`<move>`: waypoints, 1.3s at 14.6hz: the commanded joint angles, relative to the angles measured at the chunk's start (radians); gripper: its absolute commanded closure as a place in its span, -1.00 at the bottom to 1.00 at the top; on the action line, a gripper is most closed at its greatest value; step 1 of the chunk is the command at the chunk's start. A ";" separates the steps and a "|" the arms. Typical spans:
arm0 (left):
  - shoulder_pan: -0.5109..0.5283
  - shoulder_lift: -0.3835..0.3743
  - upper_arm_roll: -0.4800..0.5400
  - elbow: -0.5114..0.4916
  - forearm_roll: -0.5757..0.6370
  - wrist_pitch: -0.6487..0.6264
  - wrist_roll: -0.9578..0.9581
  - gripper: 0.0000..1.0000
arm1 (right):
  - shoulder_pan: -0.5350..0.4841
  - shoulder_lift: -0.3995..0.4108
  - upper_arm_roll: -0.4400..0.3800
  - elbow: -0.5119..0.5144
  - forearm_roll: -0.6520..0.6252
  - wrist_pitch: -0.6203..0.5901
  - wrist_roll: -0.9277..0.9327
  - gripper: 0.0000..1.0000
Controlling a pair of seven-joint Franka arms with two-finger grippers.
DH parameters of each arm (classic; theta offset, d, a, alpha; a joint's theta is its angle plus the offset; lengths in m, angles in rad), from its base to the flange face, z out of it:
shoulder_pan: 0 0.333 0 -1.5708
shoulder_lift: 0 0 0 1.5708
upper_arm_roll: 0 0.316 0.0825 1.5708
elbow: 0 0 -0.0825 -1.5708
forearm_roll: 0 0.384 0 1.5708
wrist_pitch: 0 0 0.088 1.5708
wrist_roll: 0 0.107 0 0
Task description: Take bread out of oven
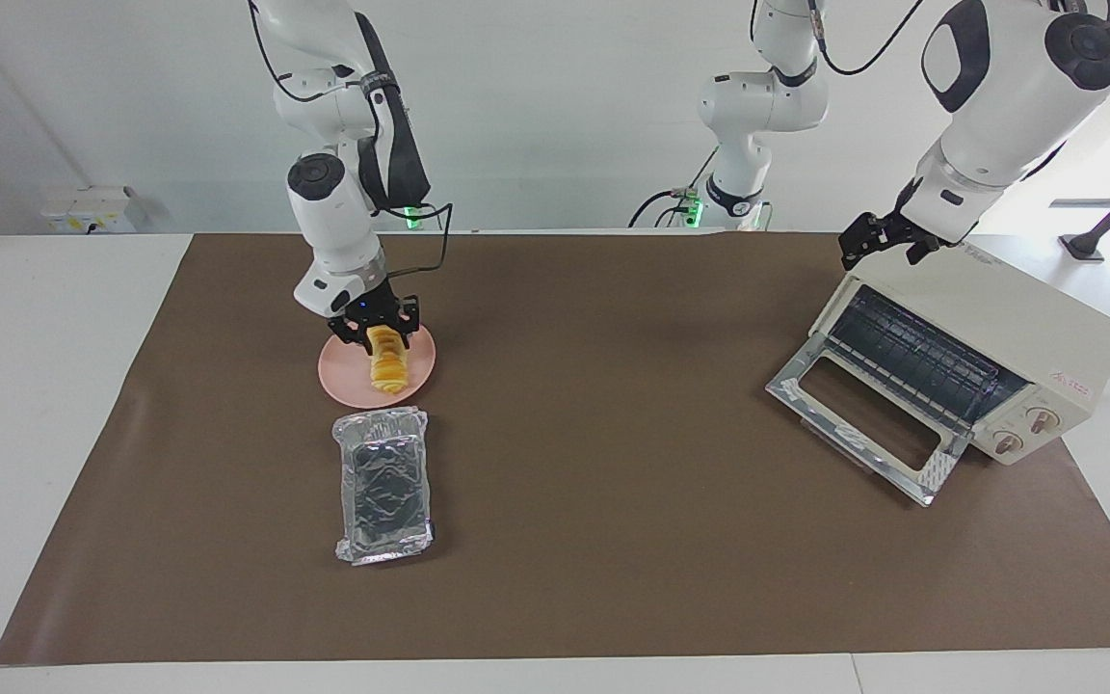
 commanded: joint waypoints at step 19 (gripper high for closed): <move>-0.003 -0.023 0.005 -0.014 0.002 -0.013 -0.003 -1.00 | -0.227 0.042 0.003 0.694 -0.086 -0.776 -0.190 -1.00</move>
